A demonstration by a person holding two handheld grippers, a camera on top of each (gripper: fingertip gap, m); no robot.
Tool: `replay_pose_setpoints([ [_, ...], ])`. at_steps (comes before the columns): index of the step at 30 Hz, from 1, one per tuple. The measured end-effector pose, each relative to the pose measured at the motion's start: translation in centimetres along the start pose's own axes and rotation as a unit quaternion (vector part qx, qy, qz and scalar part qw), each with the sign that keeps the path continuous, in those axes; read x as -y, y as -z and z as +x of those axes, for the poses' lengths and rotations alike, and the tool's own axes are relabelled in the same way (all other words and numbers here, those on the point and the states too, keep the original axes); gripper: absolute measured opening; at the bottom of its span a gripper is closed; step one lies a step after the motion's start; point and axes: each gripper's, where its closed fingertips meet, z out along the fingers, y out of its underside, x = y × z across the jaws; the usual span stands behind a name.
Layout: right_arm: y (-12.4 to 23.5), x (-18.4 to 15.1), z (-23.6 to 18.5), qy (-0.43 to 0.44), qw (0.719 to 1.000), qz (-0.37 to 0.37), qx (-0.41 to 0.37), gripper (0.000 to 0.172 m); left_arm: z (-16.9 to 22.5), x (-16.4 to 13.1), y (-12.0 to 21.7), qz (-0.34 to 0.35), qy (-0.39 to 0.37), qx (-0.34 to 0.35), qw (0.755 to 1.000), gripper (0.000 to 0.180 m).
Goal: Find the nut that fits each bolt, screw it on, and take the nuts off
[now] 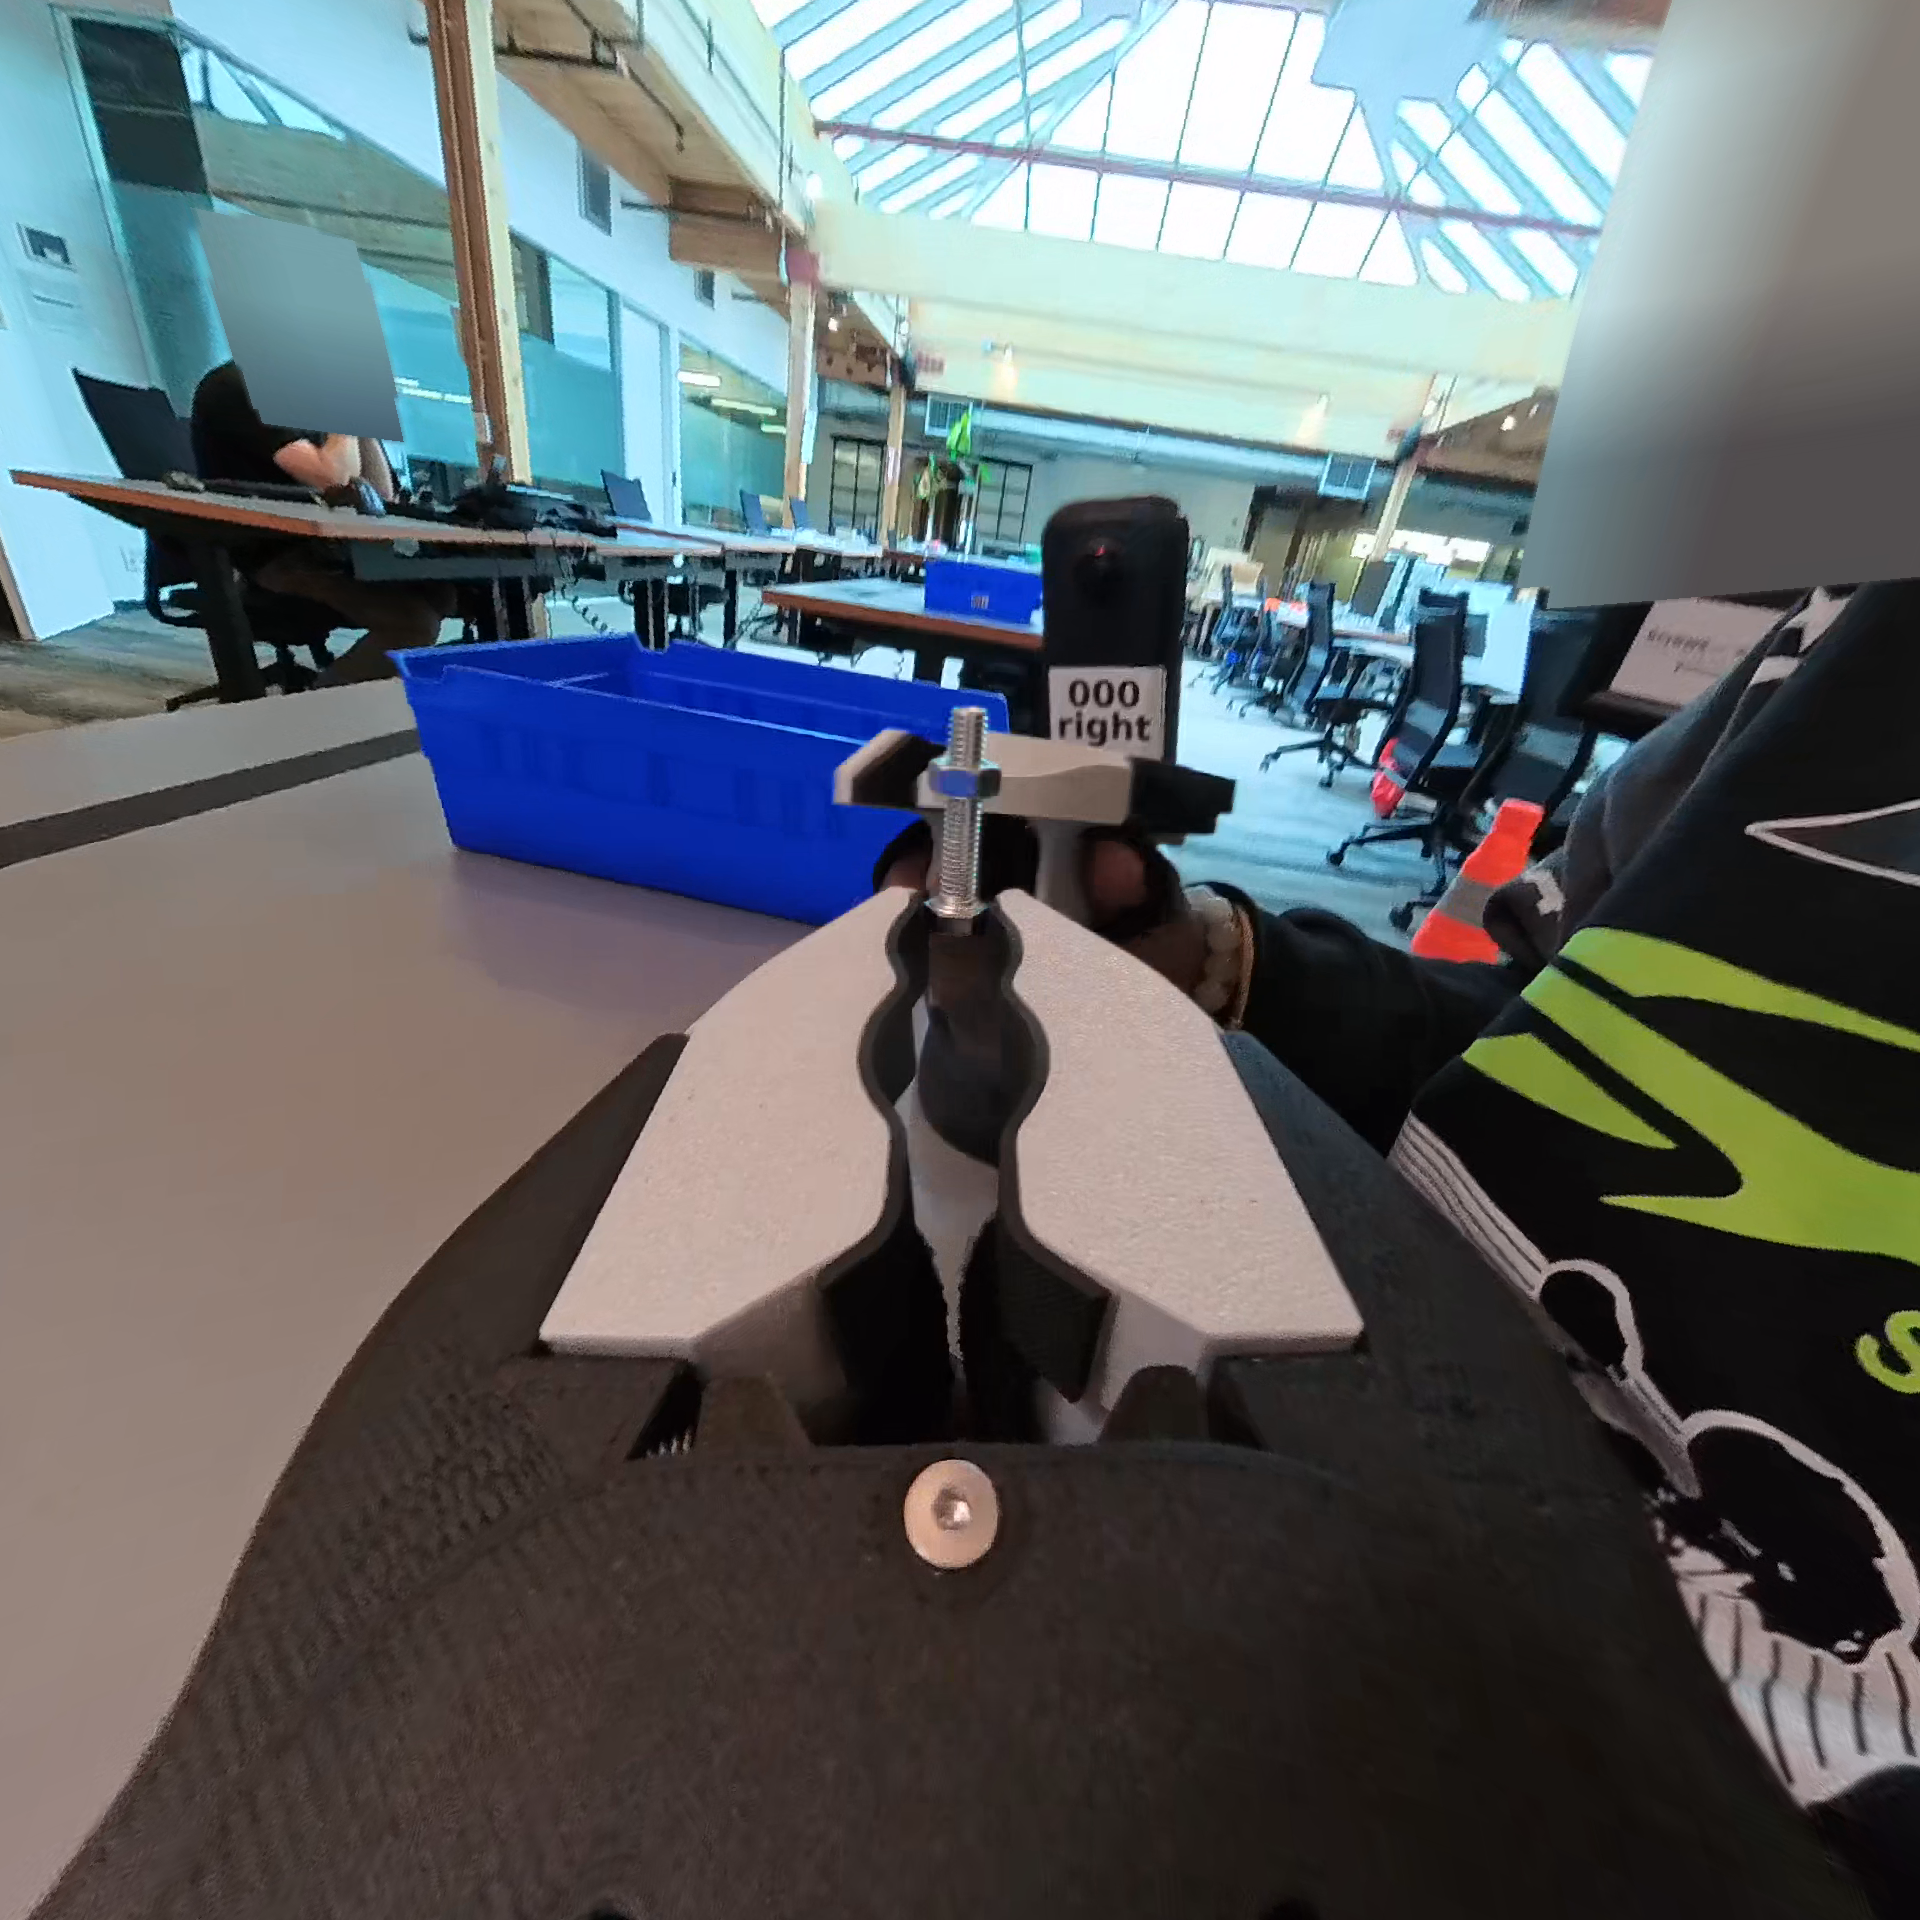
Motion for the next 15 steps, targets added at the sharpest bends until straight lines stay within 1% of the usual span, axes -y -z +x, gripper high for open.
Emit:
replay_pose_setpoints([
  [1, 0.1, 0.1, 0.3, -0.002, 1.000, 0.002, -0.008, 0.010, -0.1, 0.1, 0.1, 0.005, 0.005, 0.002, 1.000, 0.010],
  [3, 0.2, 0.4, 0.1, -0.013, 1.000, 0.013, 0.003, 0.013, -0.4, -0.1, 0.1, -0.002, 0.010, 0.008, 1.000, 0.010],
  [7, -0.2, 0.1, -1.0, -0.011, 0.999, 0.003, 0.033, 0.029, -0.5, -0.9, -0.2, -0.026, 0.007, 0.015, 1.000, 0.010],
  [9, -0.5, -0.4, -1.3, -0.001, 0.999, -0.008, 0.037, 0.034, -0.4, -1.2, -0.3, -0.035, 0.005, 0.013, 0.999, 0.010],
  [12, -0.8, -0.9, -1.4, 0.012, 0.999, -0.022, 0.035, 0.038, 0.1, -1.6, -0.6, -0.049, 0.003, 0.000, 0.999, 0.010],
  [15, -0.9, -1.0, -1.4, 0.012, 0.999, -0.025, 0.033, 0.038, 0.4, -2.0, -0.8, -0.059, 0.003, -0.010, 0.998, 0.010],
])
